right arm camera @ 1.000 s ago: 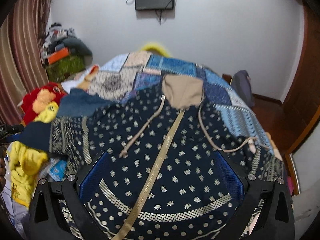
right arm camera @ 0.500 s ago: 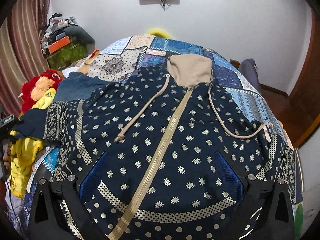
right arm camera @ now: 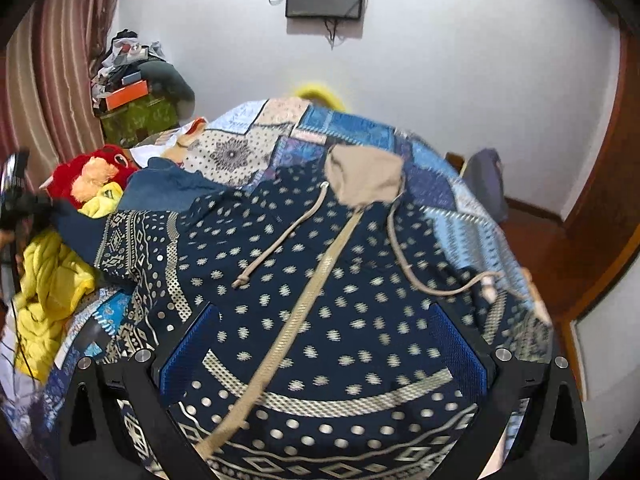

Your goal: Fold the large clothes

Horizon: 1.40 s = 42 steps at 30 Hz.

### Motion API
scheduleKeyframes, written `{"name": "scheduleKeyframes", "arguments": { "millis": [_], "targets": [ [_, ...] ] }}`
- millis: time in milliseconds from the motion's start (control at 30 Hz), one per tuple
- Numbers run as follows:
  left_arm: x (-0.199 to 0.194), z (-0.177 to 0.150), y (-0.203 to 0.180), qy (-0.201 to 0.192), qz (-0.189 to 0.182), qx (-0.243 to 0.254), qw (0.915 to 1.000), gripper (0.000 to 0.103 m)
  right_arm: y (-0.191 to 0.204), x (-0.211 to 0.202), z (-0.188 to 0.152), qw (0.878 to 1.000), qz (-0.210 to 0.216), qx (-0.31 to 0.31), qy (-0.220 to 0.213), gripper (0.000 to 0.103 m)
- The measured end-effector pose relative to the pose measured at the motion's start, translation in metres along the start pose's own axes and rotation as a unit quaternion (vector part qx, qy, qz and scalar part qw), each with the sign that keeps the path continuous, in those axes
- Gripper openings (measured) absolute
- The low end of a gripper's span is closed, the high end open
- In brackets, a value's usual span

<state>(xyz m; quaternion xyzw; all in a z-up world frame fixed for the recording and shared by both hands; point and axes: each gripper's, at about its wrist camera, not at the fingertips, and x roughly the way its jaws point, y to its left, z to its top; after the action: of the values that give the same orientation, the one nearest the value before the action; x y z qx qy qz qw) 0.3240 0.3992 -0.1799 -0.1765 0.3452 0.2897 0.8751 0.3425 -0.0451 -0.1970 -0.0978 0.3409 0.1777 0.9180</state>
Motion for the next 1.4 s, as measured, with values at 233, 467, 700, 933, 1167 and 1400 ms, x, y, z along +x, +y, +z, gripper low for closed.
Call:
{"name": "scheduleKeyframes", "arguments": {
  "millis": [233,467,700,933,1167,1400],
  "targets": [
    [-0.054,0.039,-0.132,-0.055,-0.112,0.074,0.9894,0.004,-0.025,-0.025,-0.007,1.0,-0.015,0.013,-0.015,0.103],
    [-0.074,-0.006,-0.271,-0.033,-0.216,0.189,0.9573,0.004,-0.061,-0.042,-0.021,0.999,-0.039,0.03,-0.017,0.103],
    [-0.052,-0.117,-0.361,0.077,-0.261,0.314,0.9096,0.004,-0.099,-0.041,-0.043,0.997,-0.06,0.05,0.015,0.103],
    [-0.039,-0.202,-0.381,0.127,-0.243,0.391,0.8787,0.005,-0.112,-0.031,-0.061,0.995,-0.065,0.054,0.046,0.103],
    [-0.05,-0.192,-0.344,0.184,-0.303,0.343,0.8702,0.062,-0.093,-0.022,-0.054,0.997,-0.053,0.034,0.053,0.103],
    [-0.073,-0.148,-0.269,0.12,-0.262,0.319,0.9029,0.067,-0.047,-0.009,-0.021,0.999,-0.01,-0.009,0.041,0.103]
  ]
}}
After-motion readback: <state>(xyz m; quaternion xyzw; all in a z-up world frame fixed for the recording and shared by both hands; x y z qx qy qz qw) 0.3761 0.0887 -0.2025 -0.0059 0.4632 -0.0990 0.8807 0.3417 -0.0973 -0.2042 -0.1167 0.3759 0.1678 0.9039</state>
